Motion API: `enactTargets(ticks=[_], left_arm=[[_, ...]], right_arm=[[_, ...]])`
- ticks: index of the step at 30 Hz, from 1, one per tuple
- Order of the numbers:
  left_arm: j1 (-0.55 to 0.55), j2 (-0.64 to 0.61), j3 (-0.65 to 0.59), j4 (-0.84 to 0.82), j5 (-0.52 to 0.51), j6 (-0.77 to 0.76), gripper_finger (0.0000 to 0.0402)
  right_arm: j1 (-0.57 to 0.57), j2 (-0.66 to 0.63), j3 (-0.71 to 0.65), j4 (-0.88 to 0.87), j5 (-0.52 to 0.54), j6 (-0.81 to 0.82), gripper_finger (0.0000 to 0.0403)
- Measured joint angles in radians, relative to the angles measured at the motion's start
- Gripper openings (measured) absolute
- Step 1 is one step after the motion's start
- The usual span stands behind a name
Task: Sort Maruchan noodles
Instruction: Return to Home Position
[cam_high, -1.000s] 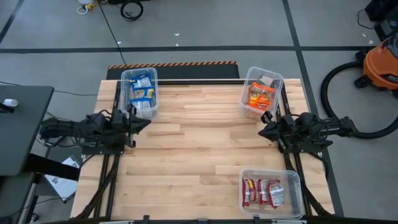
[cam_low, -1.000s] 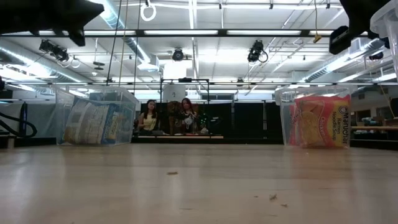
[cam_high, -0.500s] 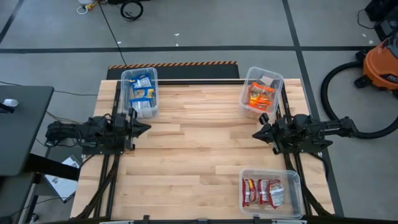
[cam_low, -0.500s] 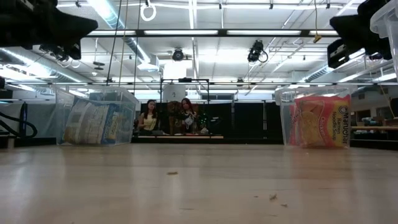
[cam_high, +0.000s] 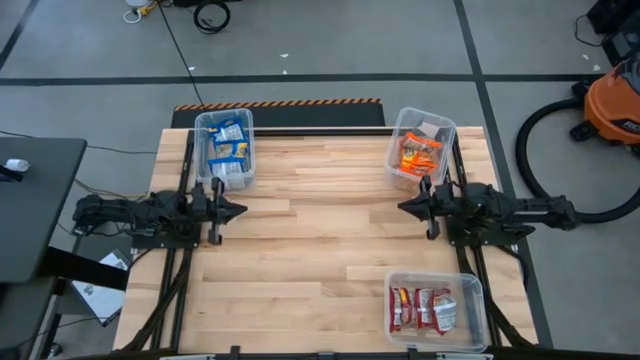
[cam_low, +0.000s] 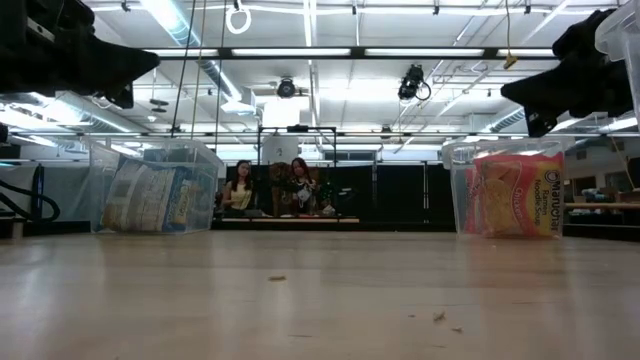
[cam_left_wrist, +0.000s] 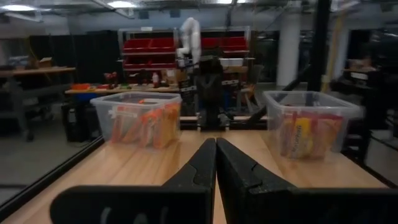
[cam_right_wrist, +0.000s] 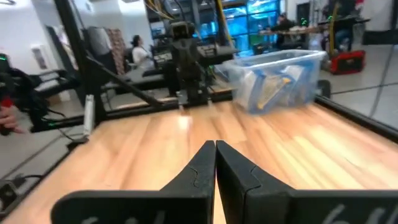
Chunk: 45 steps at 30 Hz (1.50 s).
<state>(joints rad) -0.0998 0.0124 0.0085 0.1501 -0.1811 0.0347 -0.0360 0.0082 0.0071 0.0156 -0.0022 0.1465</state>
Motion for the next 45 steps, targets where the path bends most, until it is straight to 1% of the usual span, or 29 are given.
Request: enactTargets(ticks=[2, 4, 6, 8, 9, 13, 15, 18, 21, 45], left_arm=[[0.000, 0.000, 0.000, -0.004, -0.038, -0.023, 0.0018], [0.000, 0.000, 0.000, -0.043, -0.064, -0.025, 0.0018], [0.000, 0.001, 0.000, -0.084, -0.069, -0.016, 0.0018], [0.001, 0.008, 0.000, -0.084, -0.067, -0.010, 0.0018], [0.001, 0.012, 0.000, -0.085, -0.061, 0.000, 0.0018], [-0.001, 0.010, 0.000, -0.089, 0.036, 0.045, 0.0018], [-0.001, 0.010, 0.000, -0.091, 0.069, 0.035, 0.0018], [-0.001, 0.014, 0.000, -0.099, 0.074, -0.004, 0.0018], [-0.001, 0.013, 0.000, -0.099, 0.074, -0.028, 0.0018], [-0.001, 0.013, -0.001, -0.100, 0.071, -0.024, 0.0018]], right_arm=[[-0.023, 0.000, 0.000, 0.001, -0.004, -0.026, 0.0018], [-0.036, 0.000, 0.000, 0.001, -0.004, -0.056, 0.0018], [-0.040, 0.001, 0.000, 0.000, -0.006, -0.068, 0.0018], [-0.039, 0.003, 0.000, -0.001, -0.014, -0.068, 0.0018], [-0.036, 0.004, 0.000, 0.001, -0.024, -0.067, 0.0018], [-0.014, 0.007, 0.000, 0.013, -0.093, -0.072, 0.0018], [-0.002, 0.009, 0.000, 0.014, -0.099, -0.079, 0.0018], [0.004, 0.023, 0.000, 0.012, -0.066, -0.124, 0.0018], [0.004, 0.026, 0.000, 0.013, -0.062, -0.127, 0.0018], [0.004, 0.026, 0.000, 0.013, -0.061, -0.116, 0.0018]])
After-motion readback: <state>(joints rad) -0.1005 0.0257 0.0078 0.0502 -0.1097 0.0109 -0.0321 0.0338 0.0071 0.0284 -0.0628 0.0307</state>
